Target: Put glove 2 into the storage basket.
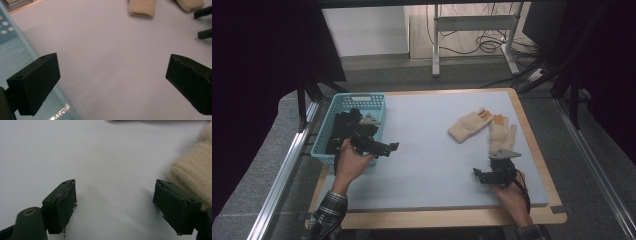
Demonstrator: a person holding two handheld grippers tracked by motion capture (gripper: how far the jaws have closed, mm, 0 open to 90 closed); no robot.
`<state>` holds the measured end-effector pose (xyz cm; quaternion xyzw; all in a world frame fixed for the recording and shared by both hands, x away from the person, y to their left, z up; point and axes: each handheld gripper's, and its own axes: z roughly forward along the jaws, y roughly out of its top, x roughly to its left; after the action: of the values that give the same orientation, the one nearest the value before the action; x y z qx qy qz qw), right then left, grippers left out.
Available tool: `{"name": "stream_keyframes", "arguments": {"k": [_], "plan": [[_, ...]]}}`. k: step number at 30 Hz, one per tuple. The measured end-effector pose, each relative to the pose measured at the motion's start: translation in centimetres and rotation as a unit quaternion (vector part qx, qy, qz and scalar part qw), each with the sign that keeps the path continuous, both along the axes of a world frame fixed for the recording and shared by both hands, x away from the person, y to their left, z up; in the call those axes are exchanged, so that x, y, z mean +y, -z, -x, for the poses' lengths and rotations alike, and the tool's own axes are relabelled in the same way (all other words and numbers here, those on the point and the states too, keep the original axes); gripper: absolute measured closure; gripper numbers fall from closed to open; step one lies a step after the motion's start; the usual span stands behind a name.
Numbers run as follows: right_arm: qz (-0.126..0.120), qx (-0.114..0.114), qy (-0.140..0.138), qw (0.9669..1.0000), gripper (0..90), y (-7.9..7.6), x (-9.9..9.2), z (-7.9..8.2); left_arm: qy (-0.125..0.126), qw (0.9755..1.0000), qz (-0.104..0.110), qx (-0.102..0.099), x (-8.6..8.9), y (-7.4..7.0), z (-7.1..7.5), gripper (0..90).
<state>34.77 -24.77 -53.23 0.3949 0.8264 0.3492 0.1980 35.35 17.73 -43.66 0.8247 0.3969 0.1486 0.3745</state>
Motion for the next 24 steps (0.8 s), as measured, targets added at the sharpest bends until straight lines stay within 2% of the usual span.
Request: {"name": "stream_keyframes", "arguments": {"k": [1, 2, 3, 9, 11, 13, 14, 15, 17, 18, 19, 20, 24], "plan": [[0.001, -0.001, 0.0, 1.0, 18.3, 0.0, 0.0, 0.0, 0.008, 0.9999, -0.014, -0.001, -1.0, 0.6, 0.5, 0.2], [0.001, -0.001, 0.0, 1.0, 18.3, 0.0, 0.0, 0.0, 0.008, 0.9999, -0.014, -0.001, -1.0, 0.6, 0.5, 0.2], [0.0, 0.0, 0.0, 1.0, 18.3, 0.0, 0.0, 0.0, 0.018, 0.9996, -0.019, -0.006, -1.8, 1.0, 1.0, 0.2], [0.0, 0.0, 0.0, 1.0, 18.3, 0.0, 0.0, 0.0, 0.035, 0.9992, -0.006, -0.018, -3.7, 2.3, 2.4, 0.0], [0.001, 0.0, 0.0, 1.0, 18.3, 0.0, 0.0, 0.0, 0.04, 0.999, -0.002, -0.022, -4.6, 3.4, 3.3, 0.0], [0.0, 0.0, 0.0, 1.0, 18.3, 0.0, 0.0, 0.0, 0.037, 0.9989, -0.006, -0.026, -5.0, 4.2, 3.9, 0.0], [0.0, 0.001, 0.0, 1.0, 18.3, 0.0, 0.0, 0.0, 0.036, 0.999, -0.002, -0.025, -5.1, 4.7, 4.2, 0.0], [0.0, 0.001, 0.0, 1.0, 18.3, 0.0, 0.0, 0.0, 0.036, 0.999, -0.002, -0.025, -5.1, 4.7, 4.2, 0.0], [0.0, 0.001, 0.0, 1.0, 18.3, 0.0, 0.0, 0.0, 0.034, 0.9993, 0.008, -0.016, -5.1, 6.3, 4.7, 0.0], [0.0, 0.001, 0.0, 1.0, 18.3, 0.0, 0.0, 0.0, 0.034, 0.9993, 0.008, -0.016, -5.1, 6.3, 4.7, 0.0], [0.0, 0.001, 0.001, 1.0, 18.3, 0.0, 0.0, 0.0, 0.03, 0.9995, 0.008, -0.009, -5.1, 7.4, 4.9, 0.0], [-0.001, 0.001, 0.001, 1.0, 18.3, 0.0, 0.0, 0.0, 0.03, 0.9995, 0.008, -0.009, -5.1, 7.4, 4.9, 0.0], [-0.001, 0.002, 0.001, 1.0, 18.3, 0.0, 0.0, 0.0, 0.011, 0.9999, 0.001, 0.0, -4.9, 9.6, 5.1, 0.0]]}}
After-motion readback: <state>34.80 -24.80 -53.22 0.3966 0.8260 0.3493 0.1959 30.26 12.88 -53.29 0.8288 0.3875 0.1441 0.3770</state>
